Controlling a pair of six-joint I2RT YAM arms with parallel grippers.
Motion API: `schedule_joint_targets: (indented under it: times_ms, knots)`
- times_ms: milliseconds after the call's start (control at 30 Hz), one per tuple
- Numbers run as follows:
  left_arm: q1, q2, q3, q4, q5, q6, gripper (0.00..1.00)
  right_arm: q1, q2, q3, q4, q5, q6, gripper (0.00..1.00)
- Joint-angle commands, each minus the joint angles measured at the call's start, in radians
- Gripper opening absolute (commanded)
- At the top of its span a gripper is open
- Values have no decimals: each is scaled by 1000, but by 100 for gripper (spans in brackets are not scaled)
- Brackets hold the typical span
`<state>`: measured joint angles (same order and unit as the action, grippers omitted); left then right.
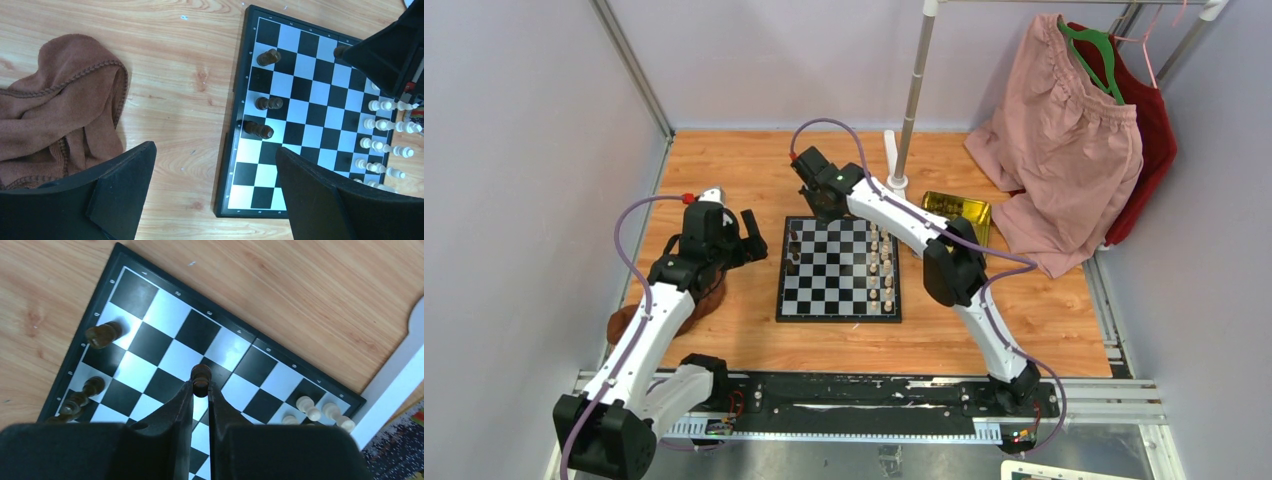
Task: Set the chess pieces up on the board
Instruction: Place the chess piece on the chessboard.
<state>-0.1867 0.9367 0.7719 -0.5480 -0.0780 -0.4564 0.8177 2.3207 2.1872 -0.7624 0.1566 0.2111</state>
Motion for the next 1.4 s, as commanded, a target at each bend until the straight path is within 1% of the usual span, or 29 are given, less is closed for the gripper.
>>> schedule_joint_targets:
  times_ms: [0, 267, 533, 833, 867, 900, 967, 1067, 1233, 1367]
  knots:
    - [-4, -18, -13, 23, 16, 3, 96, 31, 38, 67, -66, -27, -8, 0]
    - [-5, -23, -25, 40, 26, -4, 96, 59, 106, 114, -98, -54, -3, 1]
    - [-5, -23, -26, 41, 26, -5, 96, 70, 135, 127, -103, -66, -5, 4]
    - [-5, -19, -15, 36, 8, -2, 100, 70, 120, 137, -103, -54, -28, 23]
    - [-4, -18, -10, 36, 5, -5, 100, 70, 117, 137, -102, -52, -31, 28]
    - [-4, -19, -8, 34, 4, -6, 100, 69, 112, 134, -101, -50, -34, 29]
    - [-4, -18, -3, 31, 1, -10, 100, 67, 101, 124, -99, -50, -35, 30]
    - [-5, -17, 6, 24, -3, -14, 100, 63, 75, 94, -81, -52, -40, 35]
    - [-5, -19, 33, 2, -12, -15, 100, 55, 24, 46, -47, -51, -41, 35]
    - [-5, -12, 67, -4, -9, -5, 100, 36, -24, 52, -33, -44, -46, 35]
